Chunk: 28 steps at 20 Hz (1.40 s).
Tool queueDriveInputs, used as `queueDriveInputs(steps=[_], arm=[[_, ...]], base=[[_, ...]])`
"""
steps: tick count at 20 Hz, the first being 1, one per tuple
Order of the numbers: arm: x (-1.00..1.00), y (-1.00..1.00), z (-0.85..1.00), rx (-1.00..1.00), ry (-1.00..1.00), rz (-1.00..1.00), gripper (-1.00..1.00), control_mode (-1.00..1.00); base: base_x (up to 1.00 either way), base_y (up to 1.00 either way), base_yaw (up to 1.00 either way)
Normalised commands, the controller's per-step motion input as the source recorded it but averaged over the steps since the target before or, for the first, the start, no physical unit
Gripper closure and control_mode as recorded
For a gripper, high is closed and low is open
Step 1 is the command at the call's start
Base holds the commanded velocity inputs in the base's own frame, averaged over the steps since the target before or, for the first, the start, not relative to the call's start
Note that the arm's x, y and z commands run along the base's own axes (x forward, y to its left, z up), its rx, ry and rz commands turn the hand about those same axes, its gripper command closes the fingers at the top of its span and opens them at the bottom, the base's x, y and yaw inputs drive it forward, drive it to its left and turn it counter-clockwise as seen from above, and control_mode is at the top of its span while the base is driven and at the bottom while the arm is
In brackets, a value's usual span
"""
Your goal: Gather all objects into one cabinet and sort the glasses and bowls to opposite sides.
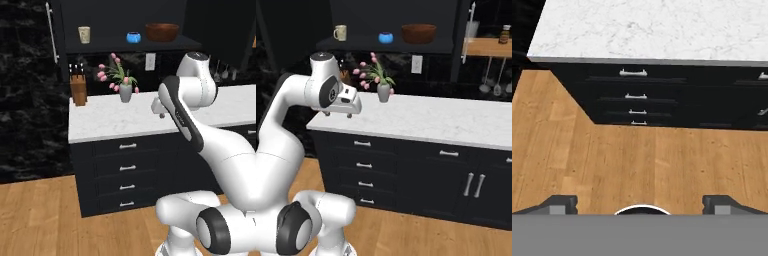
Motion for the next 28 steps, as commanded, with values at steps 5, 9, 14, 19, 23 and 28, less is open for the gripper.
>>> queueDriveInputs(steps=[5,9,14,19,23,28], arm=[[0.0,0.0,0.0,0.0,0.0,0.0,-1.0,1.0],[0.0,0.0,0.0,0.0,0.0,0.0,-1.0,1.0],[0.0,0.0,0.0,0.0,0.0,0.0,-1.0,1.0],[0.0,0.0,0.0,0.0,0.0,0.0,-1.0,1.0],[0.0,0.0,0.0,0.0,0.0,0.0,-1.0,1.0],[0.0,0.0,0.0,0.0,0.0,0.0,-1.0,1.0]], base=[[-0.24,-0.58,-0.02],[-0.21,-0.7,-0.04],[-0.19,-0.79,-0.09],[-0.2,-0.85,-0.11],[-0.16,-0.88,-0.15],[-0.1,-0.9,-0.17]])
